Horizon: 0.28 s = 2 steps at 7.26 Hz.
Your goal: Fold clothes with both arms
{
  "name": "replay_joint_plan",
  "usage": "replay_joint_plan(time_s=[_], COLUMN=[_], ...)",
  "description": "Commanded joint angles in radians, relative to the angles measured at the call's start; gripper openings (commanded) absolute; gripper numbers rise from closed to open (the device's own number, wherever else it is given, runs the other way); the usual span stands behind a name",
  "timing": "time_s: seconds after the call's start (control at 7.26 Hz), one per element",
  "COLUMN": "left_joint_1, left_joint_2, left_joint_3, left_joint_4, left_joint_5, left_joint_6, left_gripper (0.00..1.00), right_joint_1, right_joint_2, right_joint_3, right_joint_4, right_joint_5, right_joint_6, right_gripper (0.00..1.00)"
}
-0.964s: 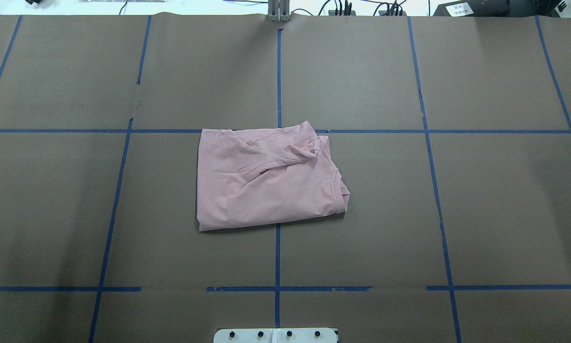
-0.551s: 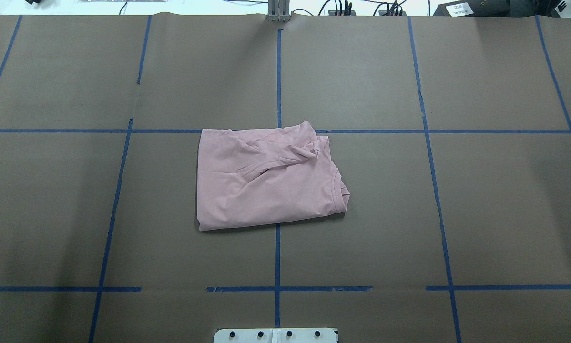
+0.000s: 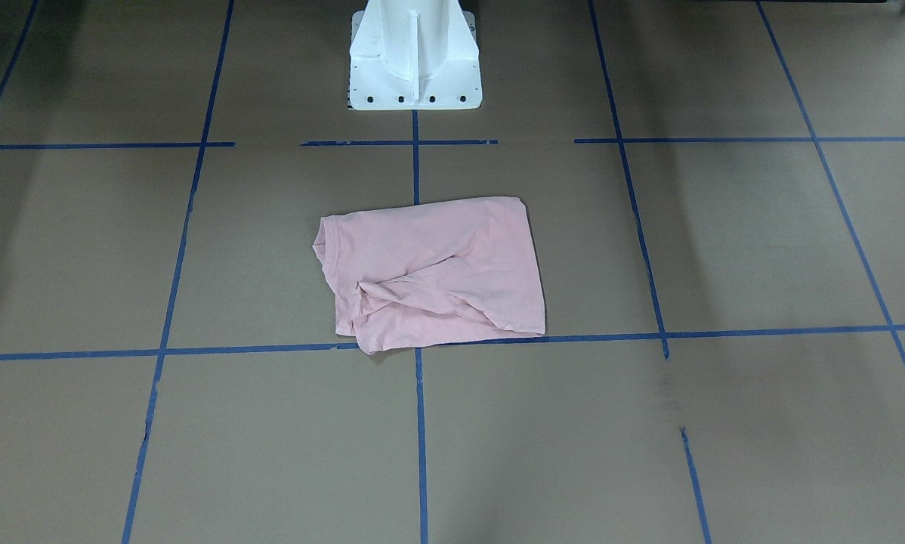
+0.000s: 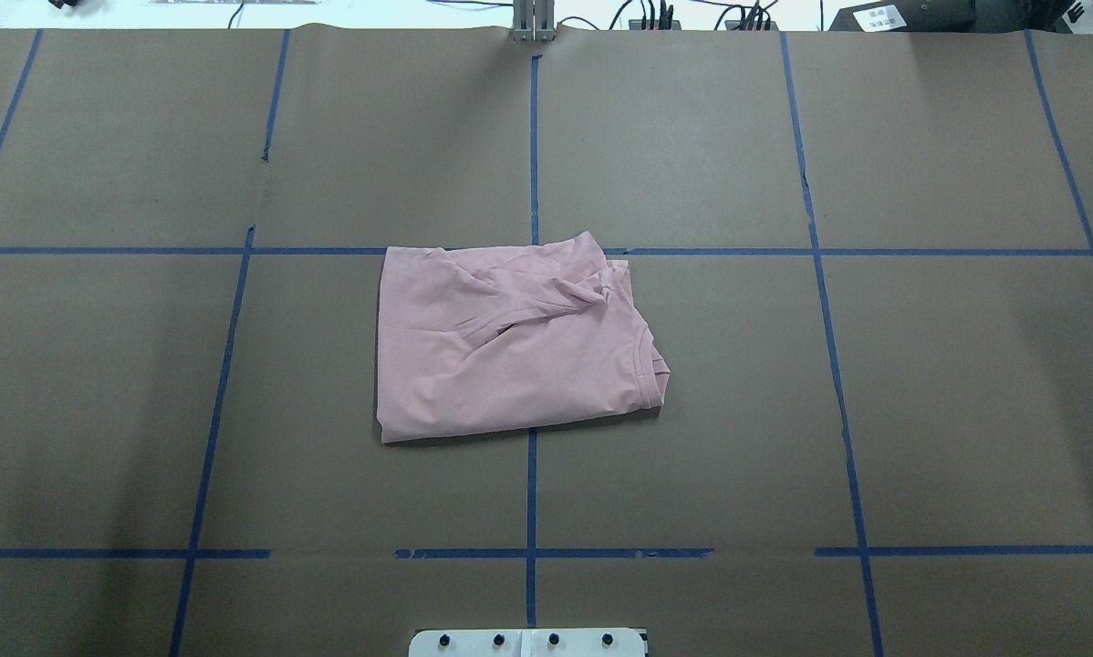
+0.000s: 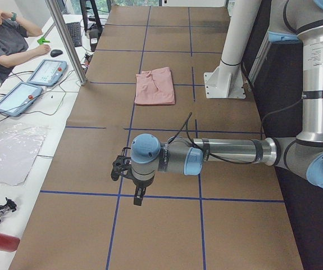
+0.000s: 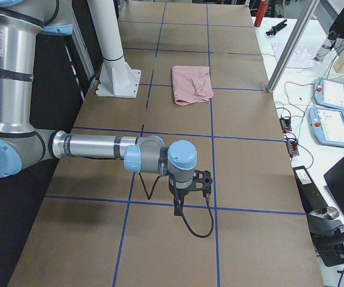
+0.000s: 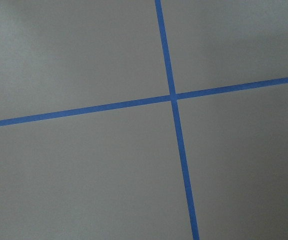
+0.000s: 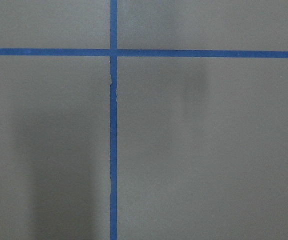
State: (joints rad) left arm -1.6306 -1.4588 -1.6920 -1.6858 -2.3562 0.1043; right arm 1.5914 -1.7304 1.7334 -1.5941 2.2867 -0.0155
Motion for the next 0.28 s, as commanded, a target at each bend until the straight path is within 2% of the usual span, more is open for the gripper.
replay_joint_plan(time_s=[0.0,0.14], left_joint_1=[0.0,0.0], left_joint_2=[0.0,0.0], left_joint_3=[0.0,-0.002], left_joint_4=[0.002,0.002], left_joint_5=[0.0,0.0], left_joint_6=[0.0,0.0], left_gripper=[1.0,1.0], right_joint_1=[-0.001,-0.001], right_joint_2=[-0.003,-0.003], right_joint_3=[0.0,0.0], right_joint_4=[-0.001,-0.001], right_joint_5=[0.0,0.0], right_joint_6=[-0.003,0.0], right_gripper=[1.0,1.0])
